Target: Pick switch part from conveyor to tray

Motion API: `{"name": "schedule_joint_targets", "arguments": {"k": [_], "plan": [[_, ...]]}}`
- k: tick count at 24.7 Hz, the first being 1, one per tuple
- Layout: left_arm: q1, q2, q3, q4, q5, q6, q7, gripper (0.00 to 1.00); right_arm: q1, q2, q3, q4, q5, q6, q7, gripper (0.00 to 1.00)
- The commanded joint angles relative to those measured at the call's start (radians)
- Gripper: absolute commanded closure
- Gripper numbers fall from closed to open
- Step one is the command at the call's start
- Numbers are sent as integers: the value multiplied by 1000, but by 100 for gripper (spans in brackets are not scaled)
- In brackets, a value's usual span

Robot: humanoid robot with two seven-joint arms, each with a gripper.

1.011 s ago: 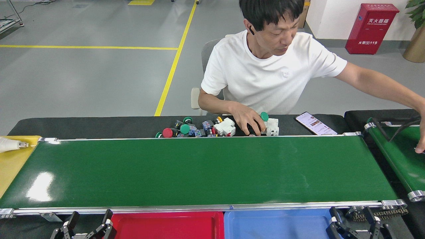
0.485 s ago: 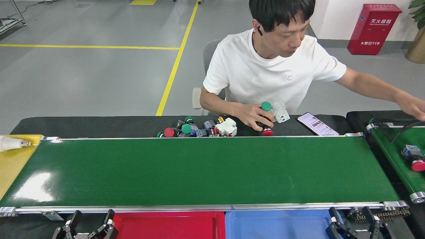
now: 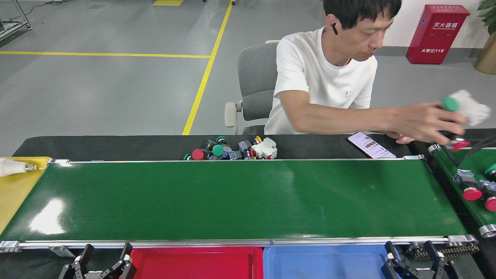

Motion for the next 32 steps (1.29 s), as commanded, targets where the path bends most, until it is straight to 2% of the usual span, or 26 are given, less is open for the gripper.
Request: {"name": "schedule_joint_targets", "arguments": {"k": [1, 6, 20, 23, 26, 28, 32], "plan": [[-7, -2, 5, -12, 4, 0, -3, 0, -1, 0, -6, -9, -2, -4, -8, 0], [-7, -15, 6, -14, 3, 18, -47, 0, -1, 0, -6, -9, -2, -3, -6, 0], [-1, -8, 18, -12, 1, 23, -36, 0, -23, 0, -6, 10, -2, 8, 0, 2], [-2, -8, 20, -12, 3, 20, -36, 0, -55, 1, -6, 24, -2, 31, 13, 2], [-5, -8, 20, -12, 1, 20, -36, 0, -104, -2, -6, 37, 0, 117, 84, 2], [-5, -13, 20, -12, 1, 20, -36, 0, -156, -5, -5, 73, 0, 144, 139, 2], [-4, -15, 18, -12, 1, 20, -36, 0, -253, -10, -3, 181, 5, 147, 158, 2]]}}
